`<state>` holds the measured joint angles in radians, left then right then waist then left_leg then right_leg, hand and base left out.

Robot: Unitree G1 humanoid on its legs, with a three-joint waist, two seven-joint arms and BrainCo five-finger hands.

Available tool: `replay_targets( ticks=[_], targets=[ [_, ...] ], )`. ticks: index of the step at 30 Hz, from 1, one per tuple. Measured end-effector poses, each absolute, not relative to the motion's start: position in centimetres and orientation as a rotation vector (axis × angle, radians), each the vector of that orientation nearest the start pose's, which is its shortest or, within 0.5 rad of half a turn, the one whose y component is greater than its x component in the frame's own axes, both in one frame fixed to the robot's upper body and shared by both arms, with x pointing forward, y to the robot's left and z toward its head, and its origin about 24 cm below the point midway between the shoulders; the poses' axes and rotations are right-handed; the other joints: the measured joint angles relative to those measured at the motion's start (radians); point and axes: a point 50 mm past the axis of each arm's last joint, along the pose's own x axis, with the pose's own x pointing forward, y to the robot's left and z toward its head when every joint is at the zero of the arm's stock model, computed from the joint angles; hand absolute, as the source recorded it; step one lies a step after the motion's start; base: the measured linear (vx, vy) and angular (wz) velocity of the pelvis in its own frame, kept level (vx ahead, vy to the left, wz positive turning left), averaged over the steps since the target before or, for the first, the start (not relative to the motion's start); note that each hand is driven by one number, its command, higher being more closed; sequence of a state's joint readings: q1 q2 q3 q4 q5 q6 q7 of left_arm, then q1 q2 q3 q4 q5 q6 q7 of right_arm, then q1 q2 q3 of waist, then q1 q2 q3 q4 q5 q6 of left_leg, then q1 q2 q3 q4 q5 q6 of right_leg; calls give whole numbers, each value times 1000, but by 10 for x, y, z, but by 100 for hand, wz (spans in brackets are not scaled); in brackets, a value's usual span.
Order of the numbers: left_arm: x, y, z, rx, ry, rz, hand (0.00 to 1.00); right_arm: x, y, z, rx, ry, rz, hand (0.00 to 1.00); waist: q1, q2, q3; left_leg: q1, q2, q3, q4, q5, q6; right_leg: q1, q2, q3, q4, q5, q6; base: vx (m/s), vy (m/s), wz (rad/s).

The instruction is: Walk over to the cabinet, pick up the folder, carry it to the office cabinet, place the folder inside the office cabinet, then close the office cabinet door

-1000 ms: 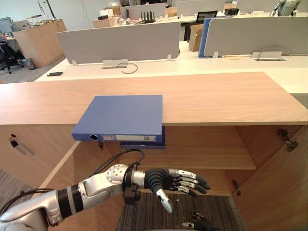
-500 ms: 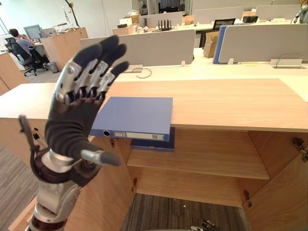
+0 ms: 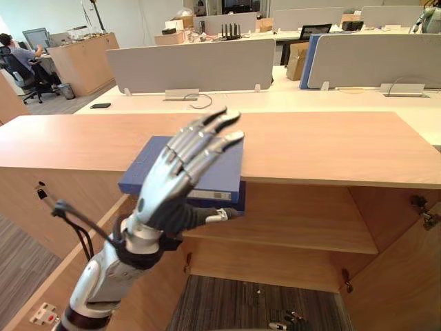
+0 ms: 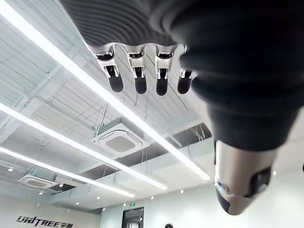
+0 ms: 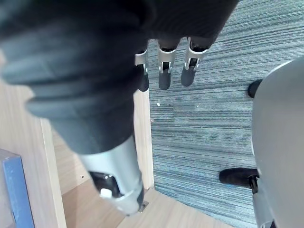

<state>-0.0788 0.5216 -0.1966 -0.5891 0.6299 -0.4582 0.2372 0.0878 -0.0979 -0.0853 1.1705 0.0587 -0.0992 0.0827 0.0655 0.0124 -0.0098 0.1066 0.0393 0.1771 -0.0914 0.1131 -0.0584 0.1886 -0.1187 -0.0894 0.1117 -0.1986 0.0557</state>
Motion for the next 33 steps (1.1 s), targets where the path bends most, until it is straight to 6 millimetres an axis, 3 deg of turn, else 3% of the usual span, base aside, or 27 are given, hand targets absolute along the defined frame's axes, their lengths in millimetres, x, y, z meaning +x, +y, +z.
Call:
replay_targets(
  ticks=[7,15,28,33],
  targets=[
    [204,110,178,1095,-1210,-304,0,77,-194,-167,27,1131,-93,0,-3,-3,-1,-8,15,10,0,5,-7,-16,14,13,1,5,-8,-35,-14,-5],
    [223,115,157,1247,-1136,-324,0,76,-194,-167,20,1127,-105,0,-10,-7,-16,-17,23,18,4,9,-12,-27,20,16,2,10,-14,0,0,0],
    [256,140,135,1437,-952,-258,0,75,-194,-166,16,1119,-108,0,-14,-10,-25,-8,35,33,0,13,-17,-28,33,29,3,14,-17,-25,1,-2],
    [272,159,129,1521,-852,-209,0,77,-191,-165,5,1106,-86,0,-22,-12,-24,1,37,32,-1,10,-20,-16,35,30,-9,14,-18,-2,-2,-1]
  ],
)
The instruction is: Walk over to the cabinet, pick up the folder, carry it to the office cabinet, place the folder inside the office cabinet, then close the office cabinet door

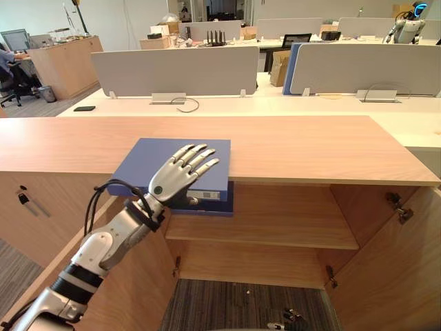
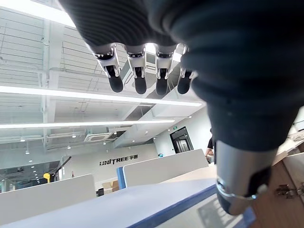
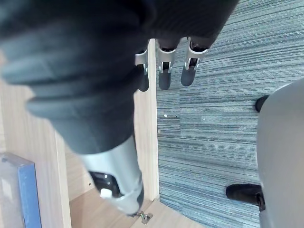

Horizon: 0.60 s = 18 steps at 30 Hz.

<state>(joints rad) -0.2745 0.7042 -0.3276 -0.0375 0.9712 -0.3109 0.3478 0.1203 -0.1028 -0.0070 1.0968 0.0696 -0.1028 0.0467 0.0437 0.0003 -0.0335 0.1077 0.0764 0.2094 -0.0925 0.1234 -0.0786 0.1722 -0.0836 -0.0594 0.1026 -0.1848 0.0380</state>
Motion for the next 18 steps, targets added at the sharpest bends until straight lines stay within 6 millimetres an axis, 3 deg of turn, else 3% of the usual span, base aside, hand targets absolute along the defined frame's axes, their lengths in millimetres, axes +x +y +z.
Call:
replay_targets(
  ticks=[8,18],
  targets=[
    [283,175,112,1559,-717,-193,0,77,-187,-165,33,1104,-93,0,-5,-18,14,9,0,-3,0,-8,-9,23,0,-8,-24,0,0,3,-1,1],
    [291,184,98,1564,-614,-186,0,81,-187,-165,35,1093,-92,0,-29,-18,23,11,0,4,0,-13,-14,28,0,-6,-29,1,0,0,0,0]
  ],
)
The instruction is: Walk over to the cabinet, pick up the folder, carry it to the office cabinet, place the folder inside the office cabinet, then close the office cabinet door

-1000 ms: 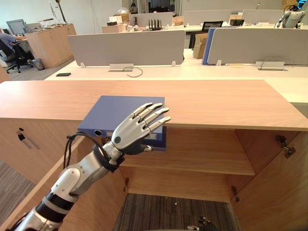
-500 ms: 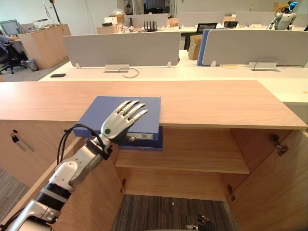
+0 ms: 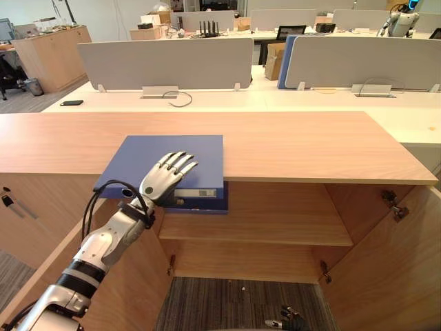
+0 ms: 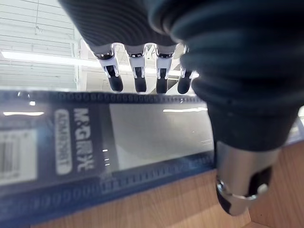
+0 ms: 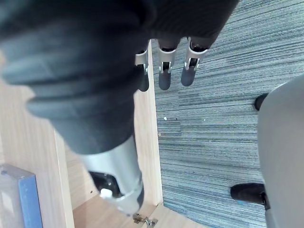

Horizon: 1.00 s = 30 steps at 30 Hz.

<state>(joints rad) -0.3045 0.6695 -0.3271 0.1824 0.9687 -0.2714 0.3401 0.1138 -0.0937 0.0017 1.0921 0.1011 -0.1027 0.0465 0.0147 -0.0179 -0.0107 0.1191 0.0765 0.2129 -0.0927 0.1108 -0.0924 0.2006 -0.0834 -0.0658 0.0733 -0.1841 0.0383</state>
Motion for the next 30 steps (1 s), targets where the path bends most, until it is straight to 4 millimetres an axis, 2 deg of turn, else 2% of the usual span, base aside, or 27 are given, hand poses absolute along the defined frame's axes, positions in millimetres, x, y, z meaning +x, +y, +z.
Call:
replay_targets(
  ticks=[18,19,22,30],
  targets=[
    [308,192,104,1682,-589,-132,0,84,-187,-164,53,1080,-106,0,-13,1,17,4,0,10,0,-5,-2,3,0,7,-6,1,0,0,0,0],
    [308,193,104,1685,-585,-131,100,84,-187,-164,55,1080,-109,0,-14,1,17,4,0,10,0,-5,-2,2,0,8,-6,1,0,0,0,0],
    [309,195,99,1697,-568,-136,100,84,-188,-164,58,1079,-121,0,-18,1,17,4,0,11,0,-5,-2,2,0,8,-7,2,-1,0,0,0],
    [318,198,108,1714,-584,-80,100,85,-188,-164,50,1079,-117,0,-23,1,16,9,1,12,0,-5,-1,6,0,9,-7,5,0,0,0,0]
  ],
)
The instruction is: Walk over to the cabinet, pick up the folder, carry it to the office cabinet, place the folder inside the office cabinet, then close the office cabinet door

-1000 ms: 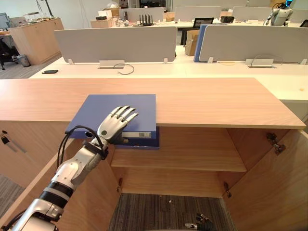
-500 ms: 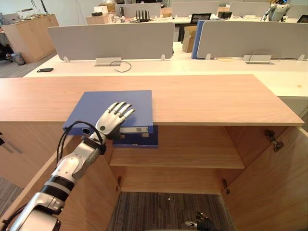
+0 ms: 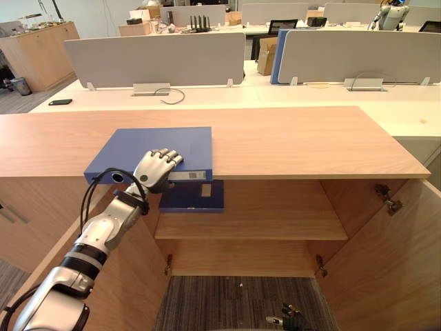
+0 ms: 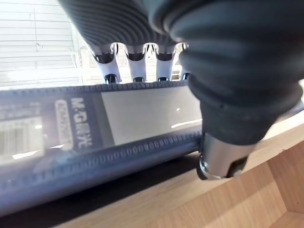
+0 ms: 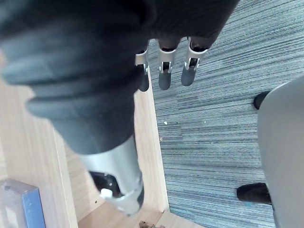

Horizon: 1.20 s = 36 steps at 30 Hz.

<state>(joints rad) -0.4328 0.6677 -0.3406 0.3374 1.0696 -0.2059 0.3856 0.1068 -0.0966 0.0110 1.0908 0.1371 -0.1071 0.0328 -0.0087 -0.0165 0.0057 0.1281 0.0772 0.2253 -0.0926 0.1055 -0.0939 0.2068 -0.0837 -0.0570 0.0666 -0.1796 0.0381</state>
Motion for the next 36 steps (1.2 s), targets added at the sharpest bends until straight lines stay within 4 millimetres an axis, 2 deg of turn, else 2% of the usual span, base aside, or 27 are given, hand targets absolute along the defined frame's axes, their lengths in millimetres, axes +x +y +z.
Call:
replay_targets(
  ticks=[10,13,15,19,20,21,22,24,25,27,29,30,32,33,35,36],
  targets=[
    [326,199,106,1704,-548,-44,100,87,-188,-163,24,1078,-97,0,-7,2,1,16,1,3,0,-4,-1,18,1,3,-10,1,1,0,0,0],
    [323,197,112,1685,-566,-4,100,87,-188,-163,25,1076,-97,0,-5,3,3,14,0,3,0,-5,-2,18,1,3,-13,1,1,0,0,0],
    [311,193,121,1610,-607,69,100,88,-188,-163,25,1074,-97,0,-4,4,5,11,-2,1,0,-8,-2,17,-1,3,-17,1,1,18,4,0],
    [257,159,147,1297,-806,193,100,84,-190,-164,63,1080,-148,0,10,5,9,-5,-4,-4,5,-10,-2,5,-3,4,-20,1,0,37,3,1],
    [250,154,151,1253,-838,200,100,83,-191,-164,72,1081,-159,0,17,5,9,-7,-3,-4,5,-10,-2,3,-3,4,-19,1,0,30,-7,1],
    [231,144,161,1108,-909,195,100,81,-191,-164,94,1081,-187,0,23,7,8,-6,-2,-5,5,-9,-2,2,-1,6,-15,1,0,0,0,0],
    [223,140,165,1047,-933,193,100,82,-191,-164,100,1077,-194,0,23,9,7,-6,-1,-5,5,-9,-2,2,-1,8,-13,1,0,0,0,0],
    [192,124,180,814,-1036,147,100,84,-187,-162,140,1043,-228,0,23,14,7,-6,1,-7,5,-10,-2,-5,2,11,-1,1,0,0,0,0],
    [186,120,183,765,-1060,127,100,87,-186,-160,154,1022,-237,0,23,16,8,-7,2,-7,5,-10,-1,-9,4,11,5,1,0,-40,3,-3],
    [172,115,191,623,-1105,51,100,100,-183,-150,207,925,-255,0,22,22,13,-6,8,-7,5,-13,1,-17,8,17,20,1,0,-62,10,-7],
    [161,118,198,457,-1116,-11,100,123,-177,-130,266,751,-249,0,18,25,15,-6,8,1,5,-20,11,-23,8,33,20,1,0,-93,21,-16],
    [160,119,199,422,-1113,-11,100,128,-176,-124,275,708,-247,0,17,26,15,-7,8,2,5,-20,12,-25,8,35,20,1,0,-99,20,-10],
    [156,127,201,307,-1091,19,100,146,-175,-99,302,553,-241,0,16,27,15,-11,8,1,1,-19,12,-37,9,38,30,0,0,-98,16,-4],
    [155,130,201,288,-1086,35,100,150,-176,-92,304,514,-240,0,16,27,14,-14,8,1,1,-16,16,-42,9,38,31,0,0,-87,10,-1],
    [154,141,204,233,-1075,100,100,166,-179,-63,312,355,-238,0,16,26,19,-23,9,0,5,-9,17,-53,10,39,35,0,0,-51,6,0],
    [154,144,203,223,-1067,114,100,169,-180,-55,320,315,-240,0,16,26,19,-22,8,0,5,-8,17,-53,10,39,37,0,0,0,0,0]
  ],
)
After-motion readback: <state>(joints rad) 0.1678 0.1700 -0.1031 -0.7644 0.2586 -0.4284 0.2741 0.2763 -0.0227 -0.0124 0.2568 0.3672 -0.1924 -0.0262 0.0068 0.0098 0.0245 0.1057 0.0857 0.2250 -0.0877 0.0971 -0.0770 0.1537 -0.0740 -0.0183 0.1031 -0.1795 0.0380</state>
